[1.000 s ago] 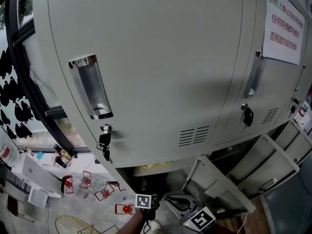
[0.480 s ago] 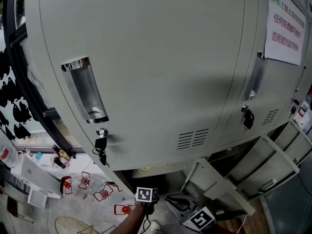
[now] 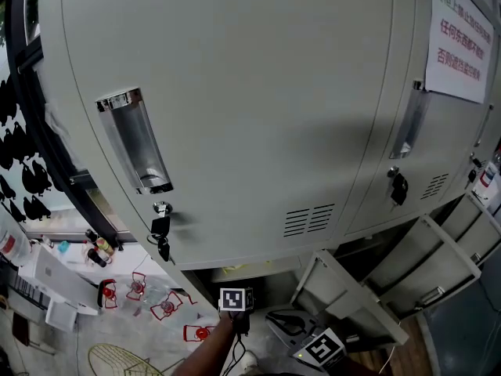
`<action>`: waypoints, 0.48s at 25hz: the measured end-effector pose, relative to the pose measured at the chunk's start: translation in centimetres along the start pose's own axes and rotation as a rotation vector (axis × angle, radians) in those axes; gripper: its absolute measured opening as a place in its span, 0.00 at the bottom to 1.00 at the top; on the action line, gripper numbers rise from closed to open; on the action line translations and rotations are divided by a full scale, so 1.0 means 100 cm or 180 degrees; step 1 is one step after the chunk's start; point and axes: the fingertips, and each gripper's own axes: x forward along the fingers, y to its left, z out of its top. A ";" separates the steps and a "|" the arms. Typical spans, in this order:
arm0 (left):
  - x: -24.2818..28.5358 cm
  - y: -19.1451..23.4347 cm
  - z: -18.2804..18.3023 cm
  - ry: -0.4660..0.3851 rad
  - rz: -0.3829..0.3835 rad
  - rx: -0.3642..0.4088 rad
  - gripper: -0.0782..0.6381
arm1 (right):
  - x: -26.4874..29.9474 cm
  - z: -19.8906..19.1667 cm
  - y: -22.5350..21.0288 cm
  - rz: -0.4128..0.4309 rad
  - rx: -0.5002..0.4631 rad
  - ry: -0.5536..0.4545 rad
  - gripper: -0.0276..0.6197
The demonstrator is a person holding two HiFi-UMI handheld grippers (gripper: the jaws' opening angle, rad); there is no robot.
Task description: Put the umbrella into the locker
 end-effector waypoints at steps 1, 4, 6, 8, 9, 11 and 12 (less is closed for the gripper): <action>0.000 -0.002 0.002 -0.0002 -0.0025 -0.0031 0.50 | 0.000 -0.001 0.001 0.0004 0.0045 -0.0020 0.11; -0.002 -0.002 0.012 -0.0082 -0.0028 -0.0048 0.51 | 0.001 -0.004 0.004 0.0031 0.0079 -0.0005 0.11; -0.005 -0.008 0.016 -0.0135 -0.0063 -0.0093 0.53 | 0.000 -0.006 0.006 0.0046 0.0087 0.0024 0.11; -0.001 -0.006 0.014 -0.0174 -0.0039 -0.0125 0.55 | -0.001 -0.009 0.007 0.0052 0.0067 0.0059 0.11; 0.000 -0.007 0.013 -0.0194 -0.0043 -0.0144 0.56 | -0.002 -0.010 0.007 0.0055 0.0055 0.0072 0.11; -0.002 -0.012 0.013 -0.0236 -0.0084 -0.0167 0.57 | -0.003 -0.011 0.009 0.0055 0.0099 0.0084 0.11; -0.003 -0.013 0.013 -0.0243 -0.0089 -0.0171 0.57 | -0.004 -0.010 0.010 0.0055 0.0120 0.0091 0.11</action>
